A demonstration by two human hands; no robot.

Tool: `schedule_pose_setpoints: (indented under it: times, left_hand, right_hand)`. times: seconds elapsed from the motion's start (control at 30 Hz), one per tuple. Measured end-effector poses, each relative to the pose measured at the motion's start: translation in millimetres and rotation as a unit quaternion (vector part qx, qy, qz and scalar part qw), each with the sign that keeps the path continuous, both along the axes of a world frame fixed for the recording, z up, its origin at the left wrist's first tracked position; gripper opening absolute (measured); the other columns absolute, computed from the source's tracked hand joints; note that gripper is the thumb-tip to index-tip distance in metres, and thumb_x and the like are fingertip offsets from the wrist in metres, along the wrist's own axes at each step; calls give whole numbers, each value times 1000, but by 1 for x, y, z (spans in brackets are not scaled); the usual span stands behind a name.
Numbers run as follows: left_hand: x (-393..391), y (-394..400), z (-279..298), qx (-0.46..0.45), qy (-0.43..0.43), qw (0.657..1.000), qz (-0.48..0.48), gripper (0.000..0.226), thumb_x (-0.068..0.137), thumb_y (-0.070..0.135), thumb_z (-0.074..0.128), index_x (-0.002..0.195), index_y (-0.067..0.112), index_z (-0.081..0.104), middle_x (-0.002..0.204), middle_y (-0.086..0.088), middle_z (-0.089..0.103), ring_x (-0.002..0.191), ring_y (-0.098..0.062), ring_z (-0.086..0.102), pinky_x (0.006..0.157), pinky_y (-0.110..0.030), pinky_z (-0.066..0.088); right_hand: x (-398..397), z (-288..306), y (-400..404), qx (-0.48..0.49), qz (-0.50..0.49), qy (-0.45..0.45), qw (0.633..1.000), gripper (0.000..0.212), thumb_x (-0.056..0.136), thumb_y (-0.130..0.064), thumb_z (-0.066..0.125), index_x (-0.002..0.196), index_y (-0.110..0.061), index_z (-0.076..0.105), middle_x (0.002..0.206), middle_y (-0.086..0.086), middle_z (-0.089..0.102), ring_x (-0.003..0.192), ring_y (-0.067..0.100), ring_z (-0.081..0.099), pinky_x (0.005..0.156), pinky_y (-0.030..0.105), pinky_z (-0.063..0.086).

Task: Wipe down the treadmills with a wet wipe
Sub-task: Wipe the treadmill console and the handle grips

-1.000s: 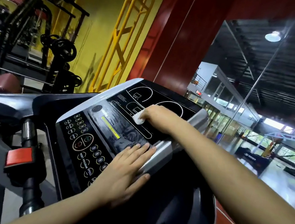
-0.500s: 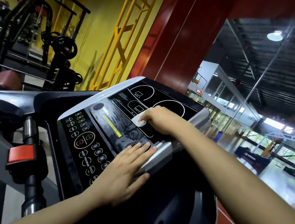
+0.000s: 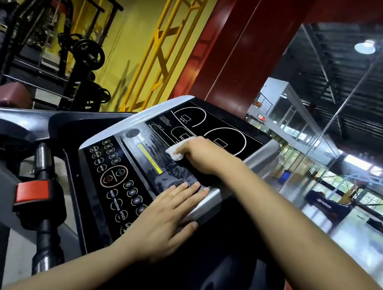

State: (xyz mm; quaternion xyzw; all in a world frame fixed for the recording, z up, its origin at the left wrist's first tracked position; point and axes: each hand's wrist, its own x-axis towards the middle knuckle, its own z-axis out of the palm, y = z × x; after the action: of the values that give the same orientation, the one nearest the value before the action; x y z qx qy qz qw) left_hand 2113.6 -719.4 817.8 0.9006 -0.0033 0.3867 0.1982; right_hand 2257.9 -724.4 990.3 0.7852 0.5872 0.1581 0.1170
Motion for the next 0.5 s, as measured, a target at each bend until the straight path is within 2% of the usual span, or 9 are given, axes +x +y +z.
schedule_pose_setpoints:
  times: [0.07, 0.1, 0.2, 0.27, 0.3, 0.4, 0.5]
  left_hand:
    - [1, 0, -1, 1, -1, 1000, -2, 64, 101, 54, 27, 161, 44, 5, 169, 19, 6, 155, -3, -3, 127, -37, 6]
    - [1, 1, -1, 0, -3, 1000, -2, 64, 102, 55, 27, 161, 44, 5, 169, 20, 5, 155, -3, -3, 128, -38, 6]
    - [2, 1, -2, -8, -9, 1000, -6, 63, 102, 55, 29, 160, 45, 6, 168, 21, 6, 156, -3, -2, 128, -40, 8]
    - [2, 1, -3, -10, -14, 1000, -4, 64, 102, 55, 30, 160, 46, 5, 168, 22, 6, 156, -3, -1, 128, -40, 9]
    - [2, 1, -3, -8, -14, 1000, -3, 64, 102, 55, 30, 160, 46, 5, 168, 22, 6, 156, -3, -1, 128, -40, 9]
    - [3, 1, -4, -5, -13, 1000, -2, 65, 101, 56, 29, 160, 47, 4, 168, 22, 6, 155, -3, -2, 128, -39, 8]
    - [3, 2, -4, -1, -12, 1000, -3, 65, 101, 58, 27, 160, 46, 4, 168, 21, 6, 155, -3, -2, 128, -39, 8]
  right_hand:
    - [3, 8, -10, 34, -18, -26, 999, 39, 90, -11, 53, 119, -30, 71, 129, 10, 66, 116, 31, 64, 96, 34, 50]
    - [12, 22, -16, 56, -52, -54, 996, 36, 91, -9, 54, 120, -22, 69, 128, 13, 65, 116, 30, 64, 96, 34, 50]
    - [35, 71, -55, 153, -141, -92, 974, 32, 81, 2, 57, 97, -23, 68, 108, 18, 65, 105, 24, 66, 84, 34, 50]
    - [43, 85, -77, 191, -157, -126, 961, 38, 70, 11, 65, 96, -17, 70, 104, 19, 68, 100, 33, 68, 81, 36, 52]
    - [45, 86, -81, 201, -163, -124, 958, 44, 67, 13, 68, 101, -15, 72, 106, 19, 69, 99, 36, 68, 82, 37, 54]
    - [33, 66, -80, 183, -172, -72, 965, 52, 79, 8, 63, 117, -26, 73, 116, 14, 70, 102, 33, 68, 87, 34, 55]
    - [14, 29, -75, 88, -101, -33, 990, 47, 87, -2, 56, 123, -29, 71, 123, 9, 68, 109, 32, 65, 94, 33, 52]
